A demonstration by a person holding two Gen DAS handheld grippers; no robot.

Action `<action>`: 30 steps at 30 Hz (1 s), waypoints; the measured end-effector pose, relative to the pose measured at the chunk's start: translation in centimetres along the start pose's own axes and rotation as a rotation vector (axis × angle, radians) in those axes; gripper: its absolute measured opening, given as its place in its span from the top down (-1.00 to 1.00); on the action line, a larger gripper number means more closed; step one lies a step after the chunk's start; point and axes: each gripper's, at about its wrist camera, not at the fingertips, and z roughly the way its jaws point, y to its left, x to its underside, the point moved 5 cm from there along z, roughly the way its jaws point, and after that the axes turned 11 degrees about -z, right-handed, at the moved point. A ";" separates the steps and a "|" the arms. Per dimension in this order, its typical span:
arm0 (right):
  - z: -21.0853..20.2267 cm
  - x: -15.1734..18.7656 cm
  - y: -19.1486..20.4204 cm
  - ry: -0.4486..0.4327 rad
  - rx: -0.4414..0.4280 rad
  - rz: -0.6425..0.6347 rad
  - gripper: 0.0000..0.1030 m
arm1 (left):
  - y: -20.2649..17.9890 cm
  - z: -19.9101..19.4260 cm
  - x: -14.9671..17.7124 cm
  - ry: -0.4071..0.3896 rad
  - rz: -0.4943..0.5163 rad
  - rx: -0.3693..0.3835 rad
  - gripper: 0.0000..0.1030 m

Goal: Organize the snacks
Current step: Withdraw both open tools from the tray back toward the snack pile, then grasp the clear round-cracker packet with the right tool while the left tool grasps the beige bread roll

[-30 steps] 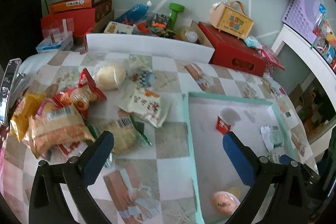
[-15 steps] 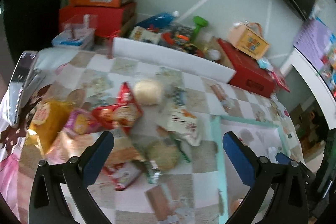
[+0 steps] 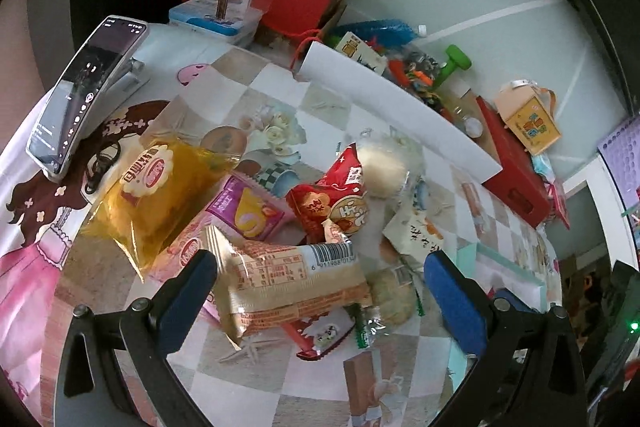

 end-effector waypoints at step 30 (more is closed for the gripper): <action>5.2 1.7 2.2 0.087 -0.057 -0.029 -0.26 | -0.8 3.9 2.2 0.108 0.078 -0.116 -0.95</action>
